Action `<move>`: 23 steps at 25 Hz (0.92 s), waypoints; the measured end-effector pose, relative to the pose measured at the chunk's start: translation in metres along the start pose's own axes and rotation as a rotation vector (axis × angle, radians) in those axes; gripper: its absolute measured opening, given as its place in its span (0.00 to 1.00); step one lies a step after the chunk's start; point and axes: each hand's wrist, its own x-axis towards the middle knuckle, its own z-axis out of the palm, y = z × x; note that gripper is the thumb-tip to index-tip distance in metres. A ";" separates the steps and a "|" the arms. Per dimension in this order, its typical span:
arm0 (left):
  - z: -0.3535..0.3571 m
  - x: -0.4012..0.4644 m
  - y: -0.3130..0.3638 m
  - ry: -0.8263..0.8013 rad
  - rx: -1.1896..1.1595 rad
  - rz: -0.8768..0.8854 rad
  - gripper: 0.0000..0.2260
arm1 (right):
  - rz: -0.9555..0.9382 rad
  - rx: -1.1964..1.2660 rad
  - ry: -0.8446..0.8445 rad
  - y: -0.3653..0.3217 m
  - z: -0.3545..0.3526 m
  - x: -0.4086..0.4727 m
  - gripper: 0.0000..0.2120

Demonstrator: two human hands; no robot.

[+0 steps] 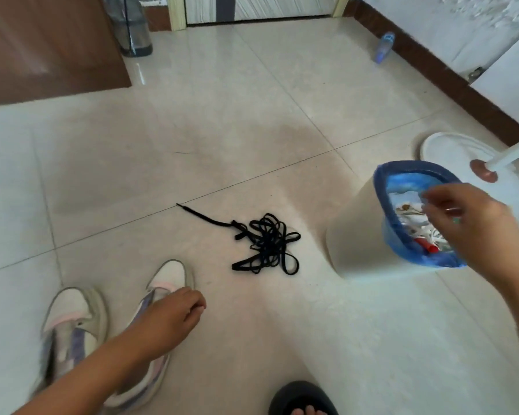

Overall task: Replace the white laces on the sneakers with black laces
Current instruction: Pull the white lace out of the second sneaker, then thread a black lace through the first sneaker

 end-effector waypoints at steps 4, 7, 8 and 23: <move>-0.016 -0.015 0.000 0.025 0.054 -0.084 0.08 | -0.211 0.283 -0.516 -0.095 0.090 -0.021 0.05; -0.010 -0.046 -0.010 0.109 0.172 -0.038 0.09 | -0.321 -0.038 -0.921 -0.104 0.205 -0.041 0.11; -0.003 -0.059 -0.016 0.133 0.202 -0.004 0.13 | -0.352 -0.204 -0.954 -0.099 0.233 -0.044 0.17; 0.021 -0.068 -0.033 0.144 0.368 -0.193 0.22 | -0.015 0.285 -0.780 -0.101 0.235 0.005 0.14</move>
